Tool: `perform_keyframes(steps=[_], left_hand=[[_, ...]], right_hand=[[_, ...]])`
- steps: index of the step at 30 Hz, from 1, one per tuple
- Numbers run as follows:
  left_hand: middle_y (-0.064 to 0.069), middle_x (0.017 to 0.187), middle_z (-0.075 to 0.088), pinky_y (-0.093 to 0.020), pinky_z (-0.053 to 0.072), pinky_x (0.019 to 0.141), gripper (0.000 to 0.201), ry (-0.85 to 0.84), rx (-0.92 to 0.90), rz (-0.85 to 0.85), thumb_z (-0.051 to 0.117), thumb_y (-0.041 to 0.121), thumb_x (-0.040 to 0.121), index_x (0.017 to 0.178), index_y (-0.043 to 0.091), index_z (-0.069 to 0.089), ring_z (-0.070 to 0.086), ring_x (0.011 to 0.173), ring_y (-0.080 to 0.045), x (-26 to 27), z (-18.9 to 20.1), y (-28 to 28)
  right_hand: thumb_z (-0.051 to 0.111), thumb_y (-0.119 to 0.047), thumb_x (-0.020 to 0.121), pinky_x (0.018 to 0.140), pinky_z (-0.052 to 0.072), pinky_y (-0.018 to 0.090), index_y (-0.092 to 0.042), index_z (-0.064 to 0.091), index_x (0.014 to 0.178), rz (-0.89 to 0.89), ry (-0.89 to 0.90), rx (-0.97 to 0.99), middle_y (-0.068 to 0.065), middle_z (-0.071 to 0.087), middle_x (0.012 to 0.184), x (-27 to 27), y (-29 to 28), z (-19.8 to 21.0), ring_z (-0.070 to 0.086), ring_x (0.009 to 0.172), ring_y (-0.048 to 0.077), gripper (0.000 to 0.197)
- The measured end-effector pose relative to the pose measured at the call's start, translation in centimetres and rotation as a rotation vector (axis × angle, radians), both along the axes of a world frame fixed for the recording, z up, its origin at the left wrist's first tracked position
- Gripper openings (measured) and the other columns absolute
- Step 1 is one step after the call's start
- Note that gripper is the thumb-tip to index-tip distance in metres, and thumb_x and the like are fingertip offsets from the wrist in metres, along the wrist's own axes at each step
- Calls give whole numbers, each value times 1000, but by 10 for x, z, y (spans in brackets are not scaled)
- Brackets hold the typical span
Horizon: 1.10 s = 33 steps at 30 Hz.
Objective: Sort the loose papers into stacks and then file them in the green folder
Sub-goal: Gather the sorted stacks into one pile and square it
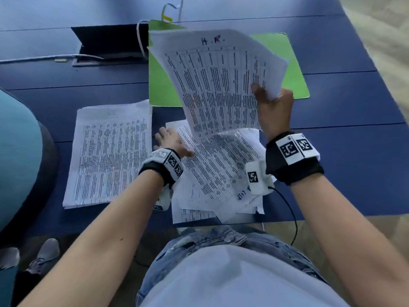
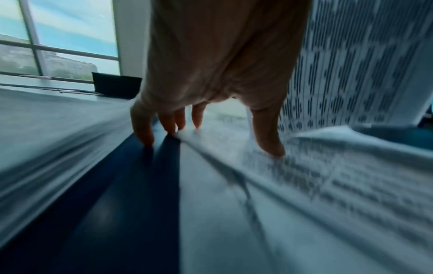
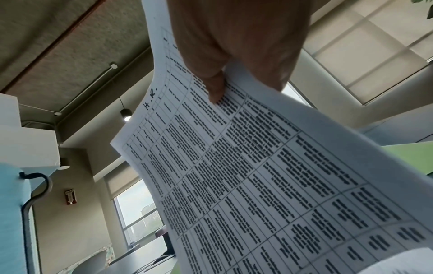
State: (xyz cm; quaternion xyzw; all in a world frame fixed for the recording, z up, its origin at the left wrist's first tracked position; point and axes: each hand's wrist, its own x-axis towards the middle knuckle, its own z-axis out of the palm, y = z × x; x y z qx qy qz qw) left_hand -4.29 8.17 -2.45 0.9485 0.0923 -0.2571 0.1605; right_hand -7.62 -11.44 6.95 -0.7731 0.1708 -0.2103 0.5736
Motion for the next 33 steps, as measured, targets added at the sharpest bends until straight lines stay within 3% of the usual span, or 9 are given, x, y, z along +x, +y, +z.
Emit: perform_keyframes(steps=[6, 9, 13, 17, 20, 23, 26, 30, 33], left_hand=[[-15, 139, 20, -50, 29, 110, 107, -1, 75, -14, 80, 45, 63, 136, -6, 21, 21, 132, -33, 0, 0, -4], [-16, 141, 18, -50, 28, 110, 105, 14, 36, 48, 82, 38, 63, 137, 0, 18, 20, 134, -35, 2, 0, -4], [-16, 144, 18, -50, 23, 111, 109, -5, 71, 36, 81, 42, 62, 141, 5, 15, 16, 137, -35, 5, 2, 1], [-12, 147, 22, -48, 20, 113, 97, 26, 42, 46, 76, 44, 69, 143, 10, 23, 16, 139, -33, 7, -8, 5], [-18, 134, 49, -47, 36, 107, 49, -54, -202, -17, 59, 26, 87, 130, 5, 47, 45, 124, -35, 12, 15, 2], [-4, 77, 58, -26, 49, 70, 14, -333, -367, -187, 53, 4, 90, 98, -3, 62, 57, 70, -19, 20, 63, -13], [-2, 70, 55, -4, 39, 54, 10, -519, -430, -371, 54, 7, 91, 88, -1, 60, 43, 57, -3, 26, 101, -26], [-10, 107, 68, -6, 38, 69, 24, -692, -541, -388, 62, 10, 86, 107, 0, 62, 58, 87, -10, 28, 123, -41], [-11, 96, 68, -25, 51, 68, 30, -591, -688, -221, 66, 10, 81, 108, 3, 55, 63, 80, -17, 31, 111, -32]], right_hand=[[61, -16, 84, 51, 24, 25, -15, 41, 54, -7, -9, 7, 1, 35, 54, -4, -10, -3, 28, 41, 0, 37], [56, -19, 83, 56, 28, 29, -15, 47, 59, -5, -68, -57, 4, 42, 56, 0, -19, 6, 36, 55, 12, 25], [49, -8, 85, 53, 32, 15, -37, 53, 59, 66, -112, -161, -28, 51, 45, 8, -23, 20, 44, 48, -9, 39], [49, -9, 86, 64, 32, 22, -9, 73, 95, 204, -146, -463, -6, 65, 78, 11, -31, 24, 47, 74, 13, 26], [45, -14, 82, 55, 27, 26, -10, 62, 62, 505, 68, -583, 0, 49, 63, 11, -38, 32, 37, 63, 17, 27], [52, -4, 84, 64, 34, 18, -5, 61, 63, 686, 322, -693, 8, 56, 100, 15, -40, 36, 54, 85, 22, 23], [49, 2, 84, 102, 35, 28, -19, 65, 68, 788, 295, -862, 1, 38, 146, 21, -31, 33, 49, 122, 18, 31], [44, 6, 83, 78, 34, 21, 2, 70, 90, 687, 158, -891, 16, 66, 106, 30, -16, 29, 60, 95, 25, 27], [46, 6, 80, 77, 33, 22, -5, 73, 95, 550, -14, -820, 12, 72, 91, 33, -23, 39, 50, 78, 14, 33]])
